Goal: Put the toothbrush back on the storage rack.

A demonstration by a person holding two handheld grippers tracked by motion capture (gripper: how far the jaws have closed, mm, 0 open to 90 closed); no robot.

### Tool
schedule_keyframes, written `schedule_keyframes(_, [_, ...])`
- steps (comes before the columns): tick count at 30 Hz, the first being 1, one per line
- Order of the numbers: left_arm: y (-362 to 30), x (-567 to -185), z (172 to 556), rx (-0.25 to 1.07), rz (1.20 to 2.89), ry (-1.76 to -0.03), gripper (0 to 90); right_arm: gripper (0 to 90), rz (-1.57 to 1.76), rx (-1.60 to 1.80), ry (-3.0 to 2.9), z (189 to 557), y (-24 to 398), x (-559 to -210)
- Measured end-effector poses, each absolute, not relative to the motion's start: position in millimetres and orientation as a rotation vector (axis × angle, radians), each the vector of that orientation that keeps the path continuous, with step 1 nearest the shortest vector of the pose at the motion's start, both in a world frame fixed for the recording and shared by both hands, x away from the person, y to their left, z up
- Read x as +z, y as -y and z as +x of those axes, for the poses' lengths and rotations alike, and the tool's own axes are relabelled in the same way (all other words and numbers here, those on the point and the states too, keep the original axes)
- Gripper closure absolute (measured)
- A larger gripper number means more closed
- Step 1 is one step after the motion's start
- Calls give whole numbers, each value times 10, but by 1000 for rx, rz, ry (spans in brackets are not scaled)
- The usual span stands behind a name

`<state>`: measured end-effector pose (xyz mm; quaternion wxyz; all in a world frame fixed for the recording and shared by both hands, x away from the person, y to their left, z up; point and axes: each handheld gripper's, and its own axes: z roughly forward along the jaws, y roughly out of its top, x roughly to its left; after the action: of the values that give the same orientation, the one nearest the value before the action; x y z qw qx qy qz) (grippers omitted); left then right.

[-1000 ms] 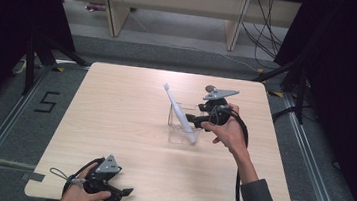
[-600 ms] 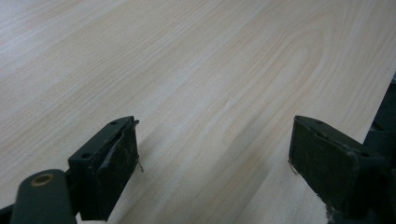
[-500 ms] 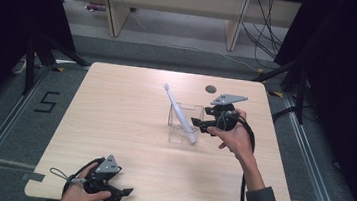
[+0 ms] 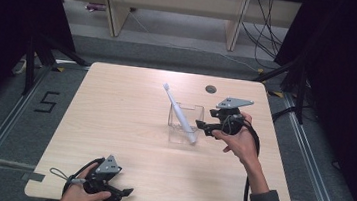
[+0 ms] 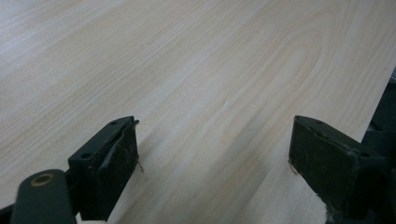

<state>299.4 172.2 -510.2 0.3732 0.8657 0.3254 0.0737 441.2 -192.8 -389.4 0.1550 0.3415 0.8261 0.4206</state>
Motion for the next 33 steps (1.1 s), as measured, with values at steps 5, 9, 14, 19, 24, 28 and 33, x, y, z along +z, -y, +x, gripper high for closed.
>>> schedule_keyframes(5, [-1722, -5101, 2993, 190, 2215, -834, 150, 305, 974, 1189, -2375, 4375, 1944, -3885])
schedule_keyframes(9, [-1729, -5097, 2998, 198, 2229, -827, 150, 303, 979, 1201, -2364, 4347, 1947, -3888])
schedule_keyframes(14, [-1731, -5094, 2997, 200, 2227, -828, 150, 298, 957, 1199, -2356, 4330, 1981, -3887])
schedule_keyframes(19, [-1730, -5094, 2995, 200, 2227, -827, 150, 279, 952, 1181, -2352, 4302, 2032, -3893])
schedule_keyframes(24, [-1731, -5092, 2995, 197, 2226, -826, 150, 270, 975, 1182, -2351, 4242, 2075, -3899])
schedule_keyframes(28, [-1731, -5090, 2995, 190, 2230, -822, 150, 270, 968, 1205, -2339, 4190, 2121, -3938])
schedule_keyframes(33, [-1731, -5087, 2995, 191, 2232, -823, 150, 270, 971, 1192, -2351, 4155, 2170, -3990])
